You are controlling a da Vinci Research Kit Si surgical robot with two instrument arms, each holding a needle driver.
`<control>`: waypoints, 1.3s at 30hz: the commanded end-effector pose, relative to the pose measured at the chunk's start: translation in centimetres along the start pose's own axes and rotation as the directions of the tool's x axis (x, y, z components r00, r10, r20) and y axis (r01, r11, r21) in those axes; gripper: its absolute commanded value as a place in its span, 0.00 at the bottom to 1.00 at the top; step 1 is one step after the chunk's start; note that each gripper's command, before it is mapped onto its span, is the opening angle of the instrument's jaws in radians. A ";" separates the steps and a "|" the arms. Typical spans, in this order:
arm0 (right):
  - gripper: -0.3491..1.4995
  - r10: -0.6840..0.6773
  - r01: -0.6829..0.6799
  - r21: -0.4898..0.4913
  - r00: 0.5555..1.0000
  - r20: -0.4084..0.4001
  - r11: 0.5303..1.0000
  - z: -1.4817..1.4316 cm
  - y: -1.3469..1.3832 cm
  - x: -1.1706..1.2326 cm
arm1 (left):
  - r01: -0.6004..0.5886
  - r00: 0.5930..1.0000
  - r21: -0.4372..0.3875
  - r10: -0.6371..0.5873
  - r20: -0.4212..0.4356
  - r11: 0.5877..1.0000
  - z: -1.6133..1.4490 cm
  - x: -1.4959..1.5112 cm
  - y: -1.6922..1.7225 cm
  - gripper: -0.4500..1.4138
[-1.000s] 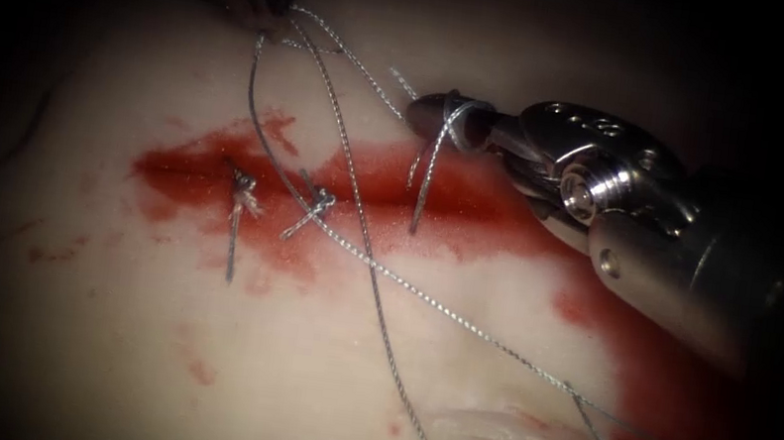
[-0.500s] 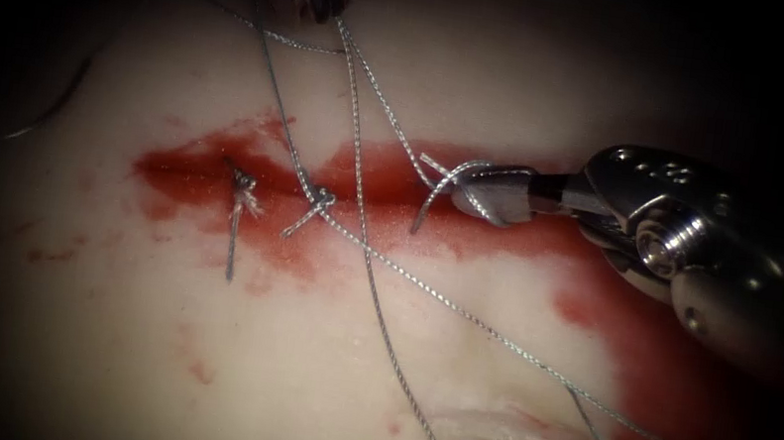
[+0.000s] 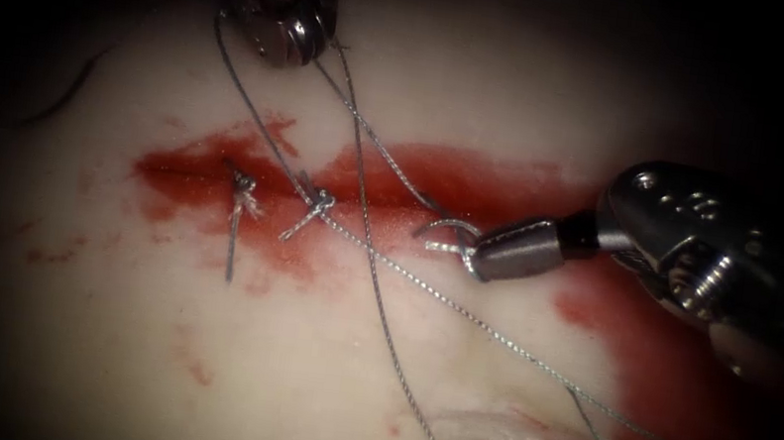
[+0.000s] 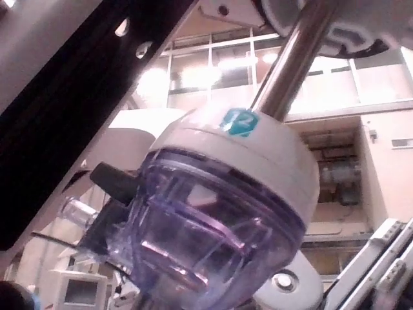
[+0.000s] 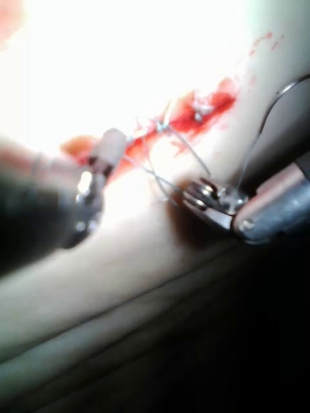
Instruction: Wound Closure
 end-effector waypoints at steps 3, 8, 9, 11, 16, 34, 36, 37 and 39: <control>0.00 -0.153 0.152 0.070 0.988 0.009 0.986 0.03 0.12 0.04 | 0.052 0.998 0.113 -0.049 -0.033 0.992 -0.10 -0.13 0.10 0.00; 0.00 -0.341 0.329 0.165 0.939 0.053 0.930 0.09 0.07 0.02 | 0.100 0.994 0.169 -0.091 -0.060 0.981 -0.13 -0.20 0.10 0.00; 0.00 -0.361 0.343 0.179 0.930 0.076 0.922 0.10 0.05 0.01 | 0.108 0.993 0.172 -0.099 -0.061 0.979 -0.14 -0.20 0.11 0.00; 0.00 -0.408 0.383 0.207 0.908 0.094 0.900 0.12 0.02 0.00 | 0.112 0.993 0.162 -0.104 -0.055 0.980 -0.15 -0.20 0.13 0.00; 0.00 -0.451 0.408 0.268 0.885 0.119 0.873 0.21 -0.10 -0.06 | 0.146 0.989 0.157 -0.140 -0.051 0.977 -0.18 -0.21 0.19 0.00; 0.00 -0.423 0.317 0.446 0.892 0.161 0.837 0.45 -0.45 -0.15 | 0.263 0.965 0.161 -0.261 -0.031 0.951 -0.56 -0.57 0.67 0.00; 0.00 -0.397 0.285 0.462 0.903 0.165 0.840 0.48 -0.50 -0.15 | 0.269 0.963 0.165 -0.268 -0.031 0.949 -0.61 -0.60 0.78 0.00; 0.00 -0.386 0.271 0.468 0.907 0.169 0.841 0.49 -0.52 -0.16 | 0.270 0.963 0.160 -0.269 -0.026 0.950 -0.63 -0.62 0.81 0.00; 0.00 -0.372 0.246 0.488 0.911 0.177 0.837 0.52 -0.57 -0.17 | 0.262 0.965 0.130 -0.264 0.000 0.956 -0.69 -0.74 0.86 0.00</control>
